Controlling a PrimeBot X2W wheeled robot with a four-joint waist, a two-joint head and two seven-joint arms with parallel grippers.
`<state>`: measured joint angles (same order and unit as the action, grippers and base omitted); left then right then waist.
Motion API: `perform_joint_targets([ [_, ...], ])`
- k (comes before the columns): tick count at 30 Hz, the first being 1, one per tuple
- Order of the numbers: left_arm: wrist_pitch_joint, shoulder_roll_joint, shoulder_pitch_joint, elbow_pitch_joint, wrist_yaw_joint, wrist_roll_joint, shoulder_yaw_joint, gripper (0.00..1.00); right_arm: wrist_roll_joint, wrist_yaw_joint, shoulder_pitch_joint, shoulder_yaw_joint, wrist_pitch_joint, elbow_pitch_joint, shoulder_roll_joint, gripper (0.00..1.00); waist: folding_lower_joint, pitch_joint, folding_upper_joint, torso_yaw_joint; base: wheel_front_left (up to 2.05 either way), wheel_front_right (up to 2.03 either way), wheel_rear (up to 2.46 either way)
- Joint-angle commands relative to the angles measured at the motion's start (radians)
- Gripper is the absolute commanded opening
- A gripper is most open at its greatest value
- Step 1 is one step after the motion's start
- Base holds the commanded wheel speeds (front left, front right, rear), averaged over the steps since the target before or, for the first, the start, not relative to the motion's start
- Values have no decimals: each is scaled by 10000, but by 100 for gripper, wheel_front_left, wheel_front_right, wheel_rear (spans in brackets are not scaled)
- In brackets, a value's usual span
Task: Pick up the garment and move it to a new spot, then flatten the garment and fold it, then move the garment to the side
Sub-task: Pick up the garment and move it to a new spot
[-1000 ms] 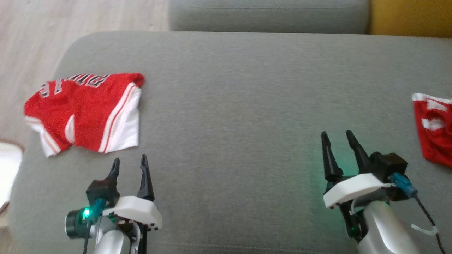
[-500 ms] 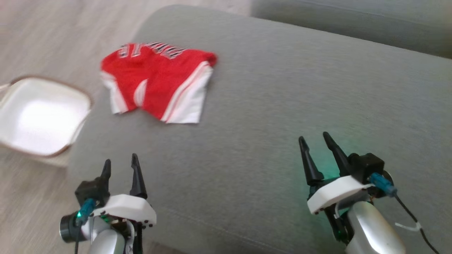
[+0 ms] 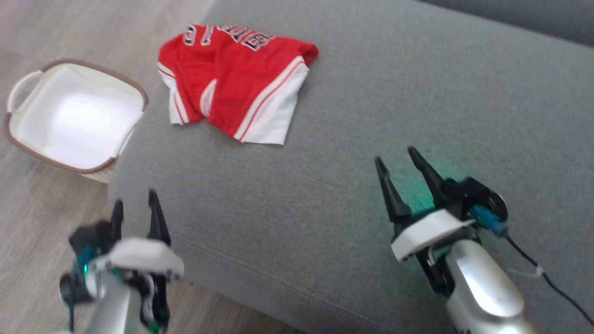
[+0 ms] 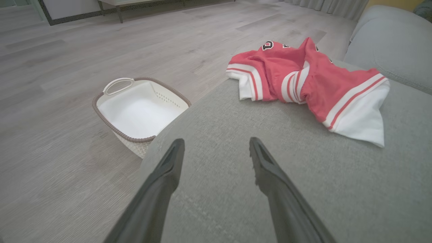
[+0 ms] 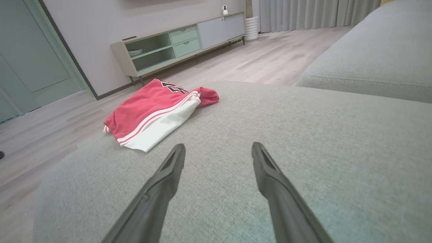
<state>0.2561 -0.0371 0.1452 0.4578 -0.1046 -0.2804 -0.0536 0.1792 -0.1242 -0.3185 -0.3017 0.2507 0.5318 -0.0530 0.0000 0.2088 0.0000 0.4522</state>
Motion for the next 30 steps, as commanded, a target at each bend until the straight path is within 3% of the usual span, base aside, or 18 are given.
perform_joint_targets([
  [1, 57, -131, 742, -209, 76, 12, 411, 100, -107, -65, -455, -325, 111, -393, 28, 100, 0, 350, 0, -260, 0, 0, 0],
  [5, 57, -251, 2256, 750, 742, 467, 802, 100, -511, -65, -927, -428, 109, -847, 8, 100, 0, 1169, 0, -705, 0, 0, 0],
  [14, 57, -783, 4383, 2515, 1480, 784, 1473, 100, -665, -65, -1270, -478, -127, -1897, -142, 100, 0, 2201, 0, -1666, 0, 0, 0],
  [22, 57, -920, 5334, 3700, 1866, 935, 1690, 100, -756, -65, -1276, -148, -303, -2355, -300, 100, 0, 2693, 0, -2225, 0, 0, 0],
  [27, 57, -930, 5529, 4404, 1865, 1024, 1713, 100, -734, -65, -1257, -93, -262, -2285, -261, 100, 0, 2661, 0, -2467, 0, 0, 0],
  [29, 57, -1016, 5601, 4642, 1865, 1086, 1721, 0, -699, -65, -1247, -90, -224, -2231, -215, 100, 0, 2568, 0, -2598, 0, 0, 0],
  [30, 57, -1083, 5634, 4687, 1866, 1132, 1721, 0, -678, -65, -1254, -79, -195, -2190, -192, 100, 0, 2508, 0, -2660, 0, 0, 0],
])
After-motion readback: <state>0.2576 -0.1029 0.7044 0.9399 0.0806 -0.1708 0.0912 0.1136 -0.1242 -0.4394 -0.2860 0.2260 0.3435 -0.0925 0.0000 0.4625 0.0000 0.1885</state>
